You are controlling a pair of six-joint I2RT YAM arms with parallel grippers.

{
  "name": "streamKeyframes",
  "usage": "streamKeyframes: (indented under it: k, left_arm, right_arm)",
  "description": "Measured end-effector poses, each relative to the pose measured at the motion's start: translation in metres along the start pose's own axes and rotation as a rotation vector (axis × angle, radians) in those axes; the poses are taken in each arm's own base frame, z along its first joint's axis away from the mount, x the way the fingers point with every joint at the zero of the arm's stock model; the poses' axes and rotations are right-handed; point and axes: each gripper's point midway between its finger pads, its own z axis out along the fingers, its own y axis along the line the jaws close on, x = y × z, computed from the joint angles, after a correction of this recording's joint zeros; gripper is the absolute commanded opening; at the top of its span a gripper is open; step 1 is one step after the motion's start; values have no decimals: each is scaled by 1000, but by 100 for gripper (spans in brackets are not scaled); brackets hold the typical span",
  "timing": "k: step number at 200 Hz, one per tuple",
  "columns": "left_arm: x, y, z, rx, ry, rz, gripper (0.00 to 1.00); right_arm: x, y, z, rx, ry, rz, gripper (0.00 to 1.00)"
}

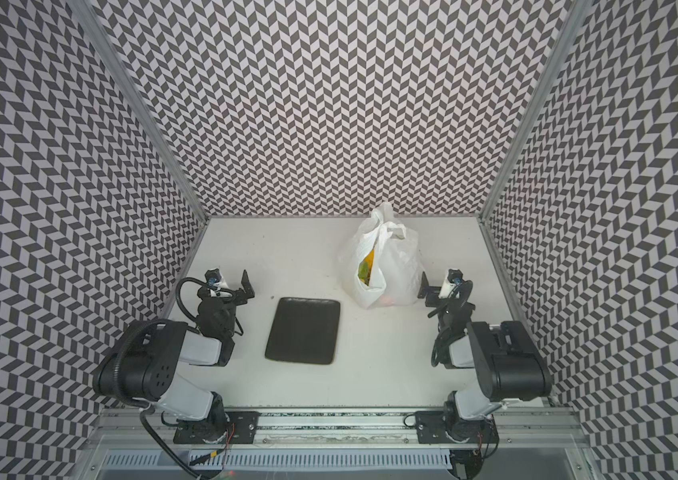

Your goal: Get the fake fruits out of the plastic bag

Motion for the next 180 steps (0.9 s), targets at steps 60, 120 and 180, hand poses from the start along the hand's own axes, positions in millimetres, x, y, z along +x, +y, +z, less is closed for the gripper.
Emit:
streamKeyframes:
  k: [60,120,180]
  left_arm:
    - [0,0,0,0,0,0,100]
    - [0,0,0,0,0,0,100]
    - [0,0,0,0,0,0,100]
  right_arm:
    - [0,1,0,1,0,-9,99]
    - [0,0,0,5,-1,-9,99]
    - [2,-1,0,13,4,-9,99]
